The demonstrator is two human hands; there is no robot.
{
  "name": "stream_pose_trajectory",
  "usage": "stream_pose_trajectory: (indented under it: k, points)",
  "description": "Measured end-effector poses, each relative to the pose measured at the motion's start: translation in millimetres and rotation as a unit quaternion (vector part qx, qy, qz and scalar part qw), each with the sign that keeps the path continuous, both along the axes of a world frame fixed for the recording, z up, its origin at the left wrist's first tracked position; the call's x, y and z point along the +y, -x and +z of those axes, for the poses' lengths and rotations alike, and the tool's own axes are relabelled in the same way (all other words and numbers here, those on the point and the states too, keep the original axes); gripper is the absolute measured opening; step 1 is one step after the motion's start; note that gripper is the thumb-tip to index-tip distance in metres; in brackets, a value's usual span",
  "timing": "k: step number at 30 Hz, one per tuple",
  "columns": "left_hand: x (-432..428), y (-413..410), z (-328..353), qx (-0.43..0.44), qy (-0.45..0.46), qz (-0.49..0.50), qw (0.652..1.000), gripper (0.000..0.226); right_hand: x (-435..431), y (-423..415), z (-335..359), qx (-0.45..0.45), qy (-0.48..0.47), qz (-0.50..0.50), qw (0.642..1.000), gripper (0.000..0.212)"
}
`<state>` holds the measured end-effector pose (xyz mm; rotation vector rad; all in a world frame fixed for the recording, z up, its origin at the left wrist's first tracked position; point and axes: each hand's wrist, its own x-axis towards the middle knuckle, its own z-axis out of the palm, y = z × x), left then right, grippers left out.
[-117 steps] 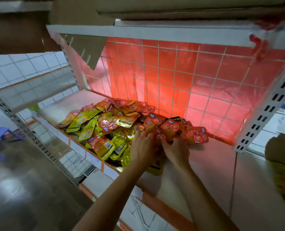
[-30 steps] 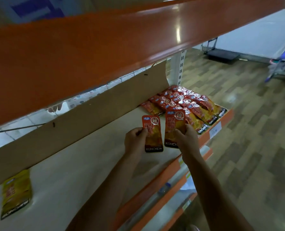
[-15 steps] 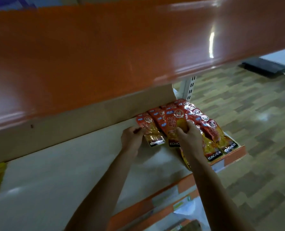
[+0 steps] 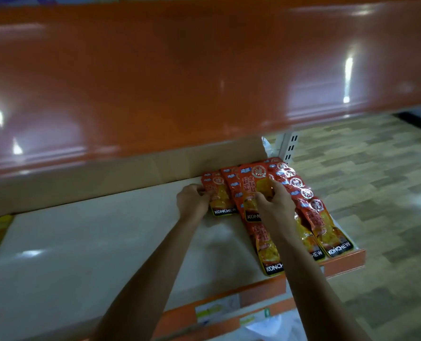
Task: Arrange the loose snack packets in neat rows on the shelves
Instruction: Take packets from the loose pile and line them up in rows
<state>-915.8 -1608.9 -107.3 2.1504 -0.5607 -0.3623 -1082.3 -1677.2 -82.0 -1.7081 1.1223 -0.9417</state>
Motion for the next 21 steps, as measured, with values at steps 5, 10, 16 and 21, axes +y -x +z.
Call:
stream_pose_trajectory:
  k: [5,10,16,21]
  points:
    - [-2.4,0.0,2.0,-0.004,-0.032,0.011,0.999,0.024,-3.1,-2.3,-0.7,0.004,-0.008,0.027,1.000,0.052]
    - [-4.1,-0.4,4.8,-0.019,-0.048,0.010,0.999,0.025,-3.9,-3.9,0.3,0.011,-0.007,0.037,0.999,0.054]
    - [-1.7,0.7,7.1,-0.061,-0.079,-0.004,0.995,0.027,-3.1,-4.7,0.7,0.027,-0.002,0.041,0.999,0.052]
    - [5.5,13.1,14.1,-0.133,-0.023,-0.016,0.991,0.034,0.3,-9.7,1.4,0.024,-0.001,0.044,0.999,0.050]
